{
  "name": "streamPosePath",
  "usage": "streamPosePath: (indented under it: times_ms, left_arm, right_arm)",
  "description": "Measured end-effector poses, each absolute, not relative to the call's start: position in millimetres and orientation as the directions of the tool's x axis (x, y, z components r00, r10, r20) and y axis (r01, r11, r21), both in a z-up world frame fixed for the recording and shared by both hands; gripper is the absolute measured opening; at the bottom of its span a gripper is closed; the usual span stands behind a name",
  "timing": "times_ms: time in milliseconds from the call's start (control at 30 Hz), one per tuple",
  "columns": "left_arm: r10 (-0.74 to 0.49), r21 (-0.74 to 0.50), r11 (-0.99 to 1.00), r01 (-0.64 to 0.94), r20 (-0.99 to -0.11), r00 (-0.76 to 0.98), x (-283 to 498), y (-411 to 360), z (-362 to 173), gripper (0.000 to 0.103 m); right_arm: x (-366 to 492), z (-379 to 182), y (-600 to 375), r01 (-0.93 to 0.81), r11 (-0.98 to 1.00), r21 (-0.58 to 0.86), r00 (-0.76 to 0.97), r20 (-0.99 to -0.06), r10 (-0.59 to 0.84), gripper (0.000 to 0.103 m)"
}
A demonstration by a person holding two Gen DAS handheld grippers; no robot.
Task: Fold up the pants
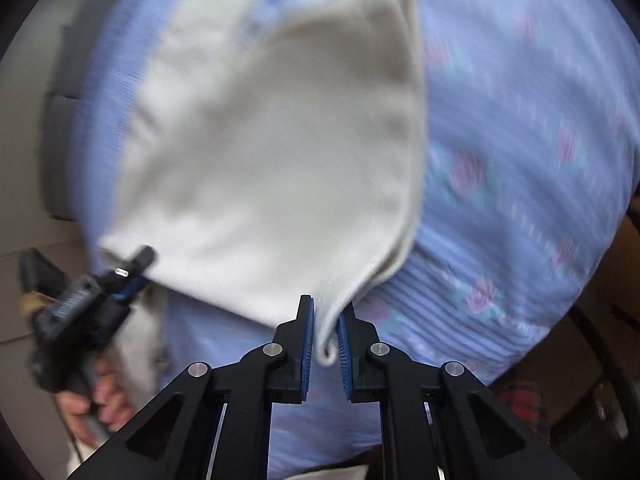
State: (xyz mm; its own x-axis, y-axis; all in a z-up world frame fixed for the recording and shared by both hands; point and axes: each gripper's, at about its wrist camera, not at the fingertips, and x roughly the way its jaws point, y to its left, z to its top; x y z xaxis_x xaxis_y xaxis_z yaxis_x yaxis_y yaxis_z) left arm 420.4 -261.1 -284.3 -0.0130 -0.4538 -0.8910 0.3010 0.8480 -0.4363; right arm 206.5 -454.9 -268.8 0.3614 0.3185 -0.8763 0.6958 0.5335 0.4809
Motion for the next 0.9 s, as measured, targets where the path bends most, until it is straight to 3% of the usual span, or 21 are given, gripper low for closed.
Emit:
streamPosePath:
  times_ms: [200,333,700,767,833,900]
  left_arm:
    - [-0.522,-0.444,0.801,0.402,-0.846,0.105,450,-299,-213,0.016]
    - [-0.518,-0.410,0.801,0.435,-0.840,0.160,488,-332,-188,0.016]
    - [-0.355,-0.288,0.884,0.369,-0.926,0.129,595,-385,-235,0.016]
    - [-0.300,-0.251,0.913,0.320,-0.947,0.112,609,-388,-250,0.022]
    - [-0.283,-0.235,0.926,0.296,-0.950,0.132,617,-391,-248,0.060]
    - [-0.293,-0.216,0.921,0.323,-0.932,0.213,618,-395,-230,0.075]
  right_arm:
    - [262,-160,-510,0.575,0.593,0.563,0.592,-0.787,0.173,0.013]
    - [310,-130,-546,0.520,0.625,0.582,0.668,-0.733,0.127,0.013]
    - [483,-128,-624,0.453,0.741,0.497,0.664,-0.742,0.092,0.009]
    - [500,-135,-630,0.447,0.769,0.457,0.623,-0.776,0.099,0.012]
    - [503,-142,-632,0.445,0.796,0.411,0.592,-0.802,0.083,0.028]
    - [492,-149,-631,0.442,0.812,0.381,0.573,-0.816,0.071,0.038]
